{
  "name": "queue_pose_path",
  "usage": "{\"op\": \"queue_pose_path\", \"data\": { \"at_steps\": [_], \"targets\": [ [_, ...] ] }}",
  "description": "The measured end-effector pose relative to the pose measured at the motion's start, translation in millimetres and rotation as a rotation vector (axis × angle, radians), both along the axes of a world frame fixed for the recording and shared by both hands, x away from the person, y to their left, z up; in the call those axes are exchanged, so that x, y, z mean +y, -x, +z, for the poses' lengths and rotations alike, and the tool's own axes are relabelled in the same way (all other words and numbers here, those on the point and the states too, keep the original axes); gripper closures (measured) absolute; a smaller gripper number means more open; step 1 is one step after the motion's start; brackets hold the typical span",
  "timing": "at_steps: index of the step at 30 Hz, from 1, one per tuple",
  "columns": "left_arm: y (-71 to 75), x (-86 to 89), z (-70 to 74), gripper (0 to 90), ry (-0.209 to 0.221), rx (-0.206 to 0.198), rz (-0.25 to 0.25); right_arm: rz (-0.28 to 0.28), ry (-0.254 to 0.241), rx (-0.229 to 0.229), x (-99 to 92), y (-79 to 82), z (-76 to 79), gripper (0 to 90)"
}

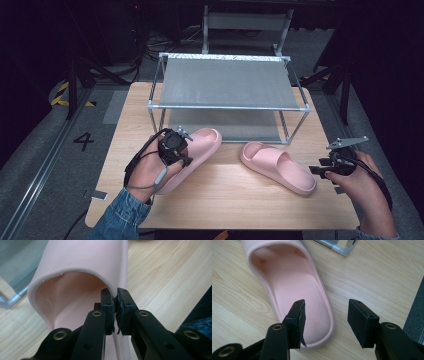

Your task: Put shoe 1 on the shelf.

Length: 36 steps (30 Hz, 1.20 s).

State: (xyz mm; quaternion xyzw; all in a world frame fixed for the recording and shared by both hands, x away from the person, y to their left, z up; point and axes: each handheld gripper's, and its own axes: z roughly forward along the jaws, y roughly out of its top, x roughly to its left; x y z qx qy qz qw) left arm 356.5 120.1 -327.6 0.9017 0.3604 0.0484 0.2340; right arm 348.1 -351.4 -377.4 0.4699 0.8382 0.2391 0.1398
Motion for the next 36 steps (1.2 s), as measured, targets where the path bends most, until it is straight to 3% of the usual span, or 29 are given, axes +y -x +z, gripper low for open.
{"op": "queue_pose_path", "data": {
  "at_steps": [13, 28, 36],
  "targets": [
    [-0.4, -4.6, 42.0, 83.9, 0.009, -0.034, -0.028, 0.0, 0.001, 0.015, -1.6, -0.7, -1.8, 48.3],
    [0.7, -14.0, 87.0, 84.3, 0.034, -0.026, -0.071, -0.001, -0.001, 0.012, -1.8, -0.2, -3.5, 48.5],
    [-4.5, -22.3, 109.5, 84.3, 0.037, -0.047, -0.083, -0.003, -0.007, 0.015, -3.7, 2.4, -3.7, 48.4]
  ]
}}
